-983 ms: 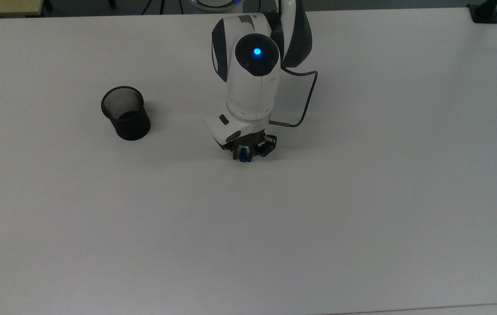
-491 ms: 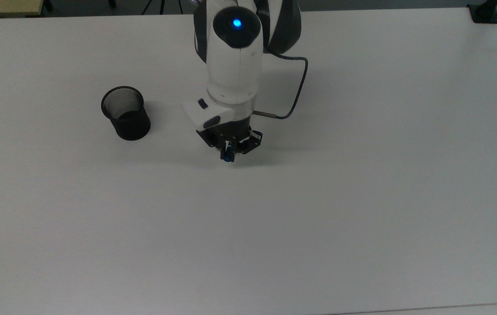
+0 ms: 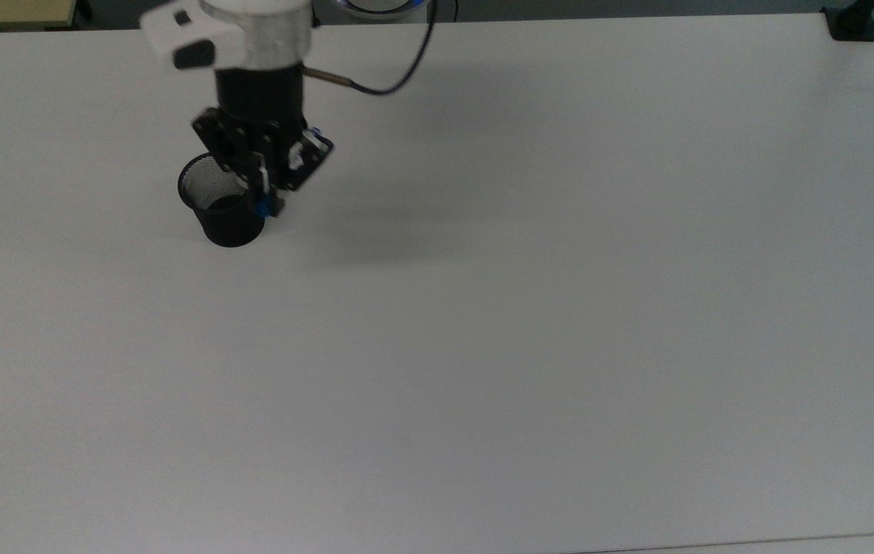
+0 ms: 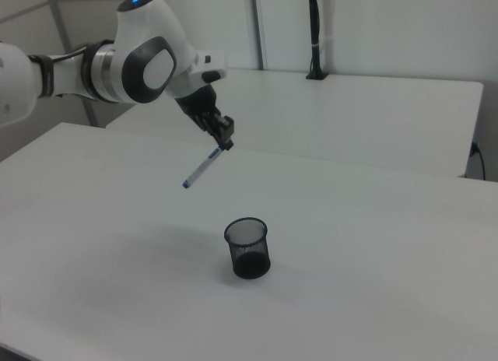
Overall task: Insert the marker
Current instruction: 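Carry the marker over the black mesh pen cup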
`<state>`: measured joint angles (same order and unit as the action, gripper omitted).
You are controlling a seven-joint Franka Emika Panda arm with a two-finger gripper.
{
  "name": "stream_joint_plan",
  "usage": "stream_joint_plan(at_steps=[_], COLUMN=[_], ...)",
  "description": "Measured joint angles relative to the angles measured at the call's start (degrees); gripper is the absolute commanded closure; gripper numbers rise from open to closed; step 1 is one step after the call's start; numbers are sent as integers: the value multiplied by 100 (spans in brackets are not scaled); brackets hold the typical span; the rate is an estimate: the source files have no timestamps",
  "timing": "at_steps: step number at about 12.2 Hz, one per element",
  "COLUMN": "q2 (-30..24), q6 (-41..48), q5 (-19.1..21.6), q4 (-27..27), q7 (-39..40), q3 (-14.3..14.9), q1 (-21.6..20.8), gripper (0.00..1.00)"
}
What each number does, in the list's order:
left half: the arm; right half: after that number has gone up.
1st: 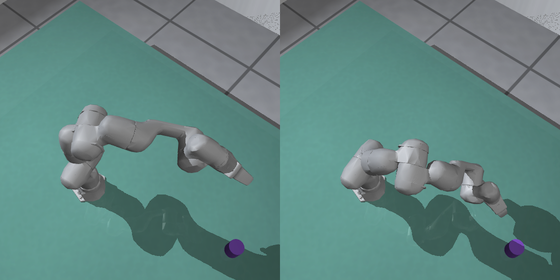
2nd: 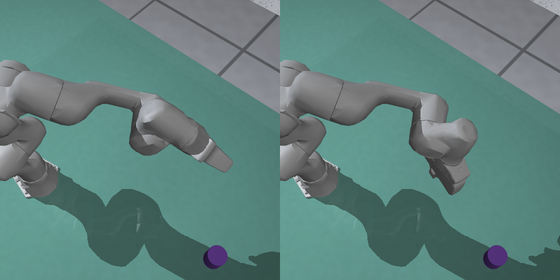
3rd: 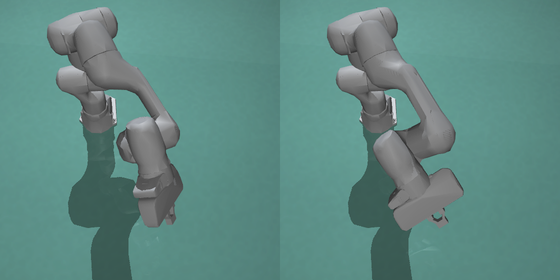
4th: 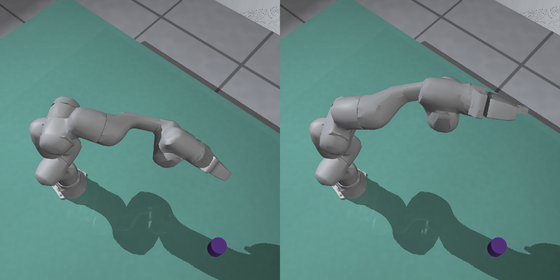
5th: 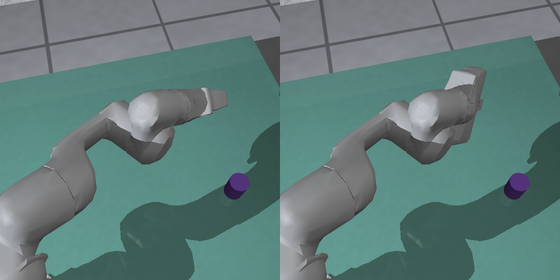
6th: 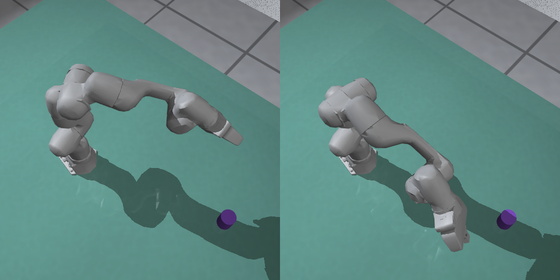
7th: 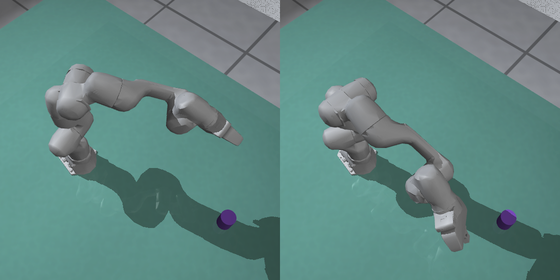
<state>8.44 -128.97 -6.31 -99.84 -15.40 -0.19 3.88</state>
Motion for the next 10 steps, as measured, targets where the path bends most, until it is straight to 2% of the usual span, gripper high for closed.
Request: stream_joint_plan(at_steps=[3,5,7,8,10], q2=[-747,-884,-885,-884,-885], q6=[-475,-1003,-1360,-1478,-1497], q5=[95,265,638,1005,1518], q4=[-818,-1220,-1420,-1498,-1519], q7=[1032,1792,2646,3228,3828], q3=[5,4,6,6,6], q1=[578,824,1026,1136,1185], gripper=[100,100,100,100,100])
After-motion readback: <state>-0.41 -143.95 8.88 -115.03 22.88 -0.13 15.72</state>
